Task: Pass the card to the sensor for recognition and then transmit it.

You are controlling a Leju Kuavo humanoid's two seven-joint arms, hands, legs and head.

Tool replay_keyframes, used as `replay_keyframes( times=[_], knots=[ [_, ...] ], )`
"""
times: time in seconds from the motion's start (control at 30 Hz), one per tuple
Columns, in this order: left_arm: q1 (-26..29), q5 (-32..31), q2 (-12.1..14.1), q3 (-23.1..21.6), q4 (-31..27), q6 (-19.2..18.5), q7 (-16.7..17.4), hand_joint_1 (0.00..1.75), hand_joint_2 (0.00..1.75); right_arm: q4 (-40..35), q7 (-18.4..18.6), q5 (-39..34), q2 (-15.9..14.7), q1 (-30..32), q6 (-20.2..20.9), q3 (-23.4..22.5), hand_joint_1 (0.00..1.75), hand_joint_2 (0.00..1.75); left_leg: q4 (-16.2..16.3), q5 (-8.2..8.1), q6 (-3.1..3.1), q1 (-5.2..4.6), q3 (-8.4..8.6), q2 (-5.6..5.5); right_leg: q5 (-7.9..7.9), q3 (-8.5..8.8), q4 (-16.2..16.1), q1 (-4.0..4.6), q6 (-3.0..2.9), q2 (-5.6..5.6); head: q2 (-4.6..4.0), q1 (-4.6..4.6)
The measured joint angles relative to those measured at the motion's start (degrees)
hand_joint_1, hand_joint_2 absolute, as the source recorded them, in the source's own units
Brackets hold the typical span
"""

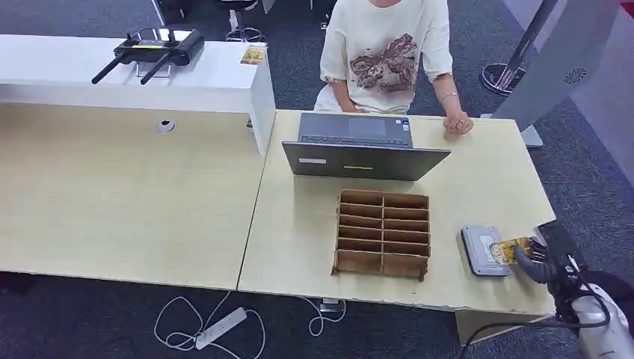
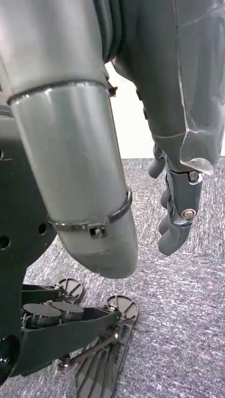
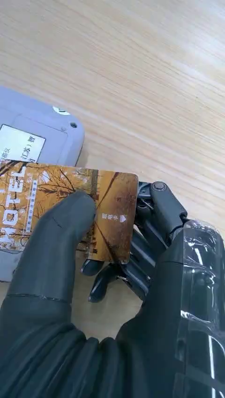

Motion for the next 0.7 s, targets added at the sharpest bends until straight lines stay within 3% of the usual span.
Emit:
replay_keyframes(
  times=[0.27, 0.47, 0.7],
  knots=[
    [0.0, 0.0, 0.0, 0.0, 0.0, 0.0, 0.0, 0.00, 0.00, 0.1, -1.2, -1.2, 0.2, -0.3, -0.2, -0.4, 1.75, 1.75, 0.0, 0.00, 0.00, 0.00, 0.02, 0.00, 0.00, 0.01, 0.0, 0.00, 0.00, 0.00, 0.00, 0.00],
    [0.0, 0.0, 0.0, 0.0, 0.0, 0.3, 0.0, 0.00, 0.00, -1.2, -4.2, -4.3, 0.5, -0.6, -2.2, -3.2, 1.75, 1.75, 0.0, 0.00, 0.00, -0.01, 0.01, -0.01, 0.00, 0.02, 0.0, -0.01, 0.00, -0.01, 0.00, 0.00],
    [0.0, 0.0, 0.0, 0.0, 0.0, 0.5, -0.1, 0.00, 0.00, -4.4, -5.9, -7.4, 0.6, -3.0, 0.2, -6.9, 1.75, 1.75, 0.0, 0.01, 0.00, -0.01, 0.02, 0.00, 0.01, 0.02, 0.0, 0.00, 0.01, 0.00, 0.00, 0.02]
  ],
)
